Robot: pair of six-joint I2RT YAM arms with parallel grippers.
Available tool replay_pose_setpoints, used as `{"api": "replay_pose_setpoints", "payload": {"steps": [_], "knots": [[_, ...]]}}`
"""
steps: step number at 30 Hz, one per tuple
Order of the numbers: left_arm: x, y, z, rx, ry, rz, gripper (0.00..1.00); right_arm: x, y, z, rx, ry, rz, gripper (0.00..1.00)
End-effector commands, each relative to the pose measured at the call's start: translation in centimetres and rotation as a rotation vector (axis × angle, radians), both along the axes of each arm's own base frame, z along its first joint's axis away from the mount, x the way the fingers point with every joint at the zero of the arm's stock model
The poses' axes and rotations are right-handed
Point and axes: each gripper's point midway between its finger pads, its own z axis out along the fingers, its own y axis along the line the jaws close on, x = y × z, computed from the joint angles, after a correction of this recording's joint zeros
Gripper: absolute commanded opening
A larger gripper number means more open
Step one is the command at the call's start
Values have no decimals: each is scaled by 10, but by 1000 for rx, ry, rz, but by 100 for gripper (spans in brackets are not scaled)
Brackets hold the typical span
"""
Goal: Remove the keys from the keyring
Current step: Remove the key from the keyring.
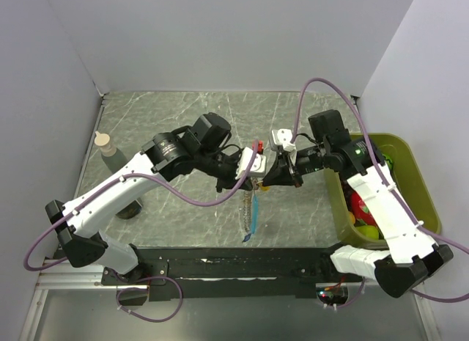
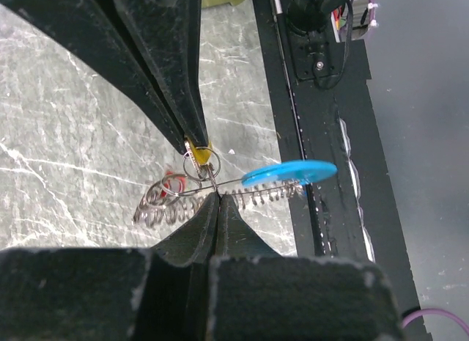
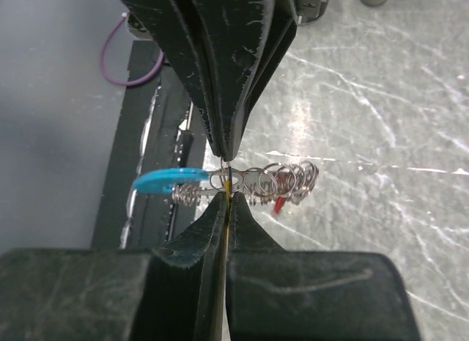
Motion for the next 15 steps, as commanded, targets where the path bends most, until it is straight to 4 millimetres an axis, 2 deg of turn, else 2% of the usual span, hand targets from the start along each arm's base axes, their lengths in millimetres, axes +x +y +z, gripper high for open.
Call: {"api": "replay_pose_setpoints", "payload": {"steps": [1, 15], "knots": [[-7, -3, 12, -24, -40, -29, 1, -7, 3, 12, 25, 17, 9, 0], [0, -19, -6, 63, -168, 42, 1, -7, 8, -3, -24, 89, -33, 0]]}}
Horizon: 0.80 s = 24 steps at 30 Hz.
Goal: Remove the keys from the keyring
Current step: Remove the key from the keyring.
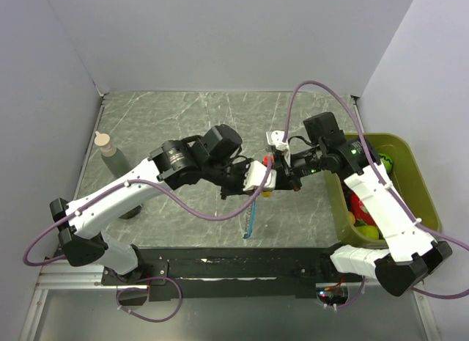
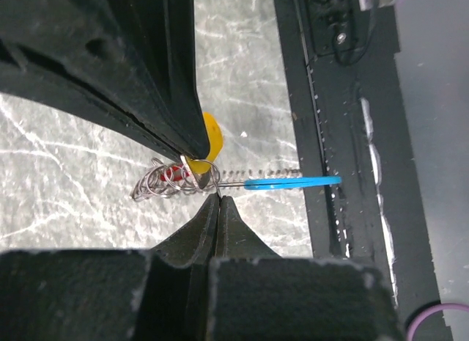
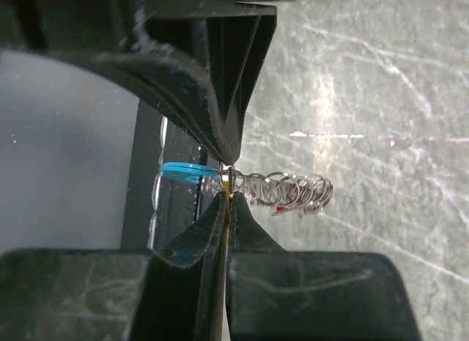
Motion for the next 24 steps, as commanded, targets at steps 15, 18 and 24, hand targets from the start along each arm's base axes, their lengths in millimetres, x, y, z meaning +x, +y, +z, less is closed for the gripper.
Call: {"api": "replay_pose_setpoints", "payload": {"steps": [15, 18, 24], "knots": [[2, -21, 8, -12, -123, 22, 1, 0, 9, -5, 29, 43, -41, 0], [-2, -19, 14, -27, -123, 5, 1, -4, 8, -7, 46, 82, -18, 0], [-13, -16, 22, -52, -106, -39, 1, -5, 5, -6, 97, 184, 22, 0]]}}
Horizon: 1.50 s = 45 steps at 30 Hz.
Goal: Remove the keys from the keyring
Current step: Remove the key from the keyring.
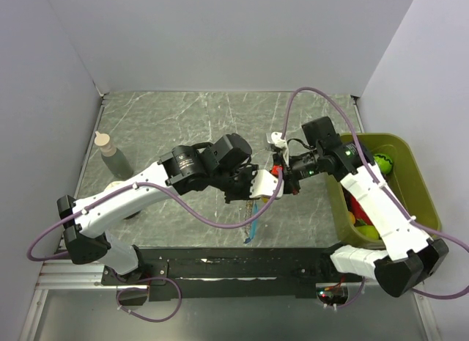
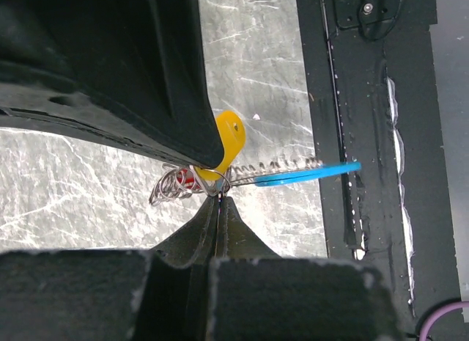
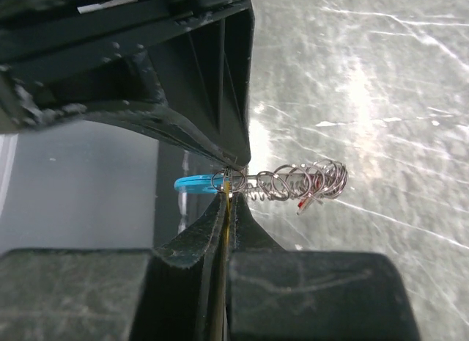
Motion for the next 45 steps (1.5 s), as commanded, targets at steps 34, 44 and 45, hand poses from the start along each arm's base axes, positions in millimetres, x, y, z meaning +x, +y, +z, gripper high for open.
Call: {"api": "replay_pose_setpoints", "payload": {"steps": [34, 44, 45], "knots": [[-25, -1, 53, -166, -48, -113, 1, -1, -10, 31, 260, 39, 46, 0], [-25, 1, 58, -173, -54, -113, 1, 2, -17, 22, 242, 76, -20, 0], [-24, 1, 58, -172, -56, -111, 1, 1, -17, 24, 259, 90, -10, 0]]}}
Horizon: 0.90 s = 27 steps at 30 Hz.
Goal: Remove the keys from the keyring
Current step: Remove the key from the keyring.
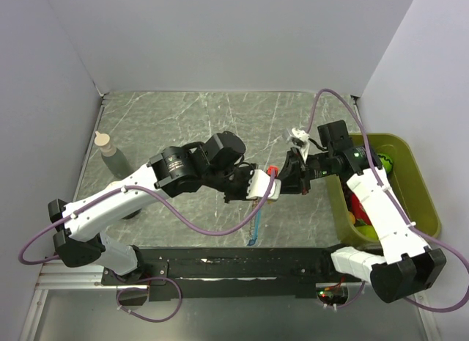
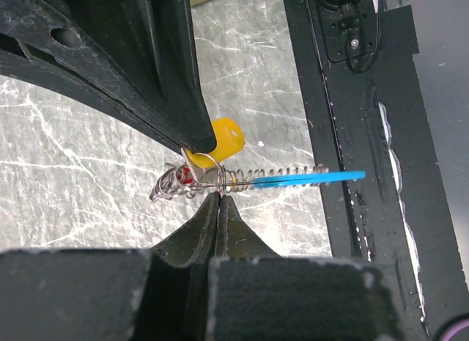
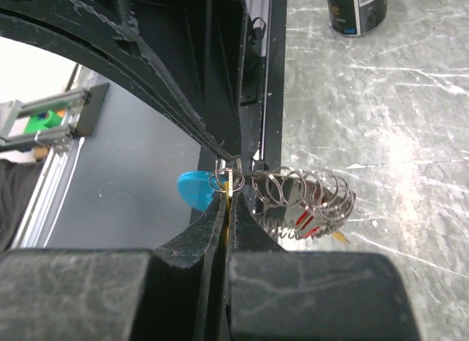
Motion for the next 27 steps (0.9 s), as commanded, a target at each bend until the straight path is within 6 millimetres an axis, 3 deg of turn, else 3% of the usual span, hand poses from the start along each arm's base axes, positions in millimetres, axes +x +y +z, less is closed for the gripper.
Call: {"api": "replay_pose_setpoints", "payload": {"steps": [1, 18, 27], "knots": [[-12, 6, 31, -72, -27, -44, 1, 10, -4, 4, 42, -10, -21, 0], [-13, 13, 51, -118, -51, -31, 1, 11, -8, -1, 159, 116, -4, 0], [-14, 10, 47, -114, -39, -39, 1, 6, -8, 4, 179, 82, 11, 0]]}}
